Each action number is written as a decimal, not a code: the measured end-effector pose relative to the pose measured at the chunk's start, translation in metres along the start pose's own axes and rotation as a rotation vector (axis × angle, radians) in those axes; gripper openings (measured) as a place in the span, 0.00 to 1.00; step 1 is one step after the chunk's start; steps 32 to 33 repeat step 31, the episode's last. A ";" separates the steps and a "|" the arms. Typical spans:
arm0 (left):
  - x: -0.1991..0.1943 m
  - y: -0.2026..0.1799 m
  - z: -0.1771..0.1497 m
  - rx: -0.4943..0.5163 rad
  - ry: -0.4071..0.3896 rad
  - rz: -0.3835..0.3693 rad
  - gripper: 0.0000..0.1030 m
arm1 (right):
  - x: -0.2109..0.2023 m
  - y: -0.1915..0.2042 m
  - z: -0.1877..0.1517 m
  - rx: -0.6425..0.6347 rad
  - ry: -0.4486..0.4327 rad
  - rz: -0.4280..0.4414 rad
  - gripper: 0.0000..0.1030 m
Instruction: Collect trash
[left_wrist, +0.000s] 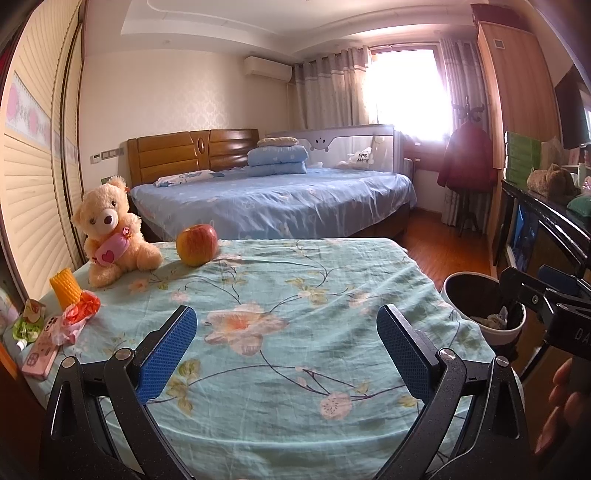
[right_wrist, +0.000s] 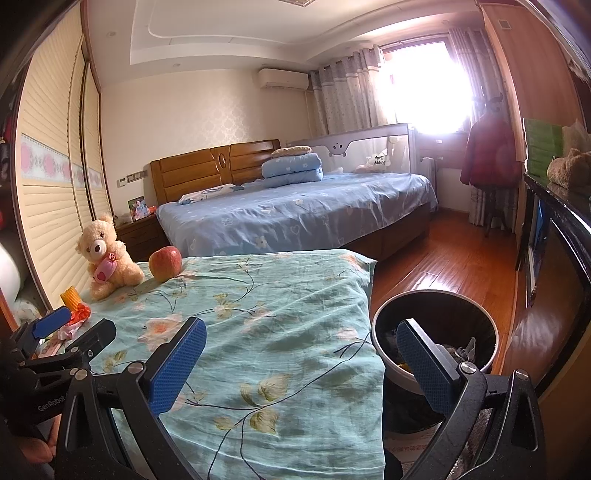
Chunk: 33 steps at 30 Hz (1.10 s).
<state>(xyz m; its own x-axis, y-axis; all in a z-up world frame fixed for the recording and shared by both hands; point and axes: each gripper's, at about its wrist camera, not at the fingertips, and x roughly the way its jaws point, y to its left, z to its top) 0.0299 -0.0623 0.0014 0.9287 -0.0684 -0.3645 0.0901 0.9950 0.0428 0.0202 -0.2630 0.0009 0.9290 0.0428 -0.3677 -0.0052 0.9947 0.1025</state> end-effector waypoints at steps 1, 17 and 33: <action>0.000 0.000 0.000 -0.001 0.000 -0.001 0.97 | 0.000 0.000 0.000 0.000 0.001 0.000 1.00; 0.007 -0.001 -0.002 0.005 0.014 -0.006 0.97 | 0.002 -0.001 -0.002 0.004 0.008 0.002 1.00; 0.016 0.002 -0.004 -0.005 0.042 -0.011 0.97 | 0.017 0.002 -0.004 0.003 0.061 0.004 1.00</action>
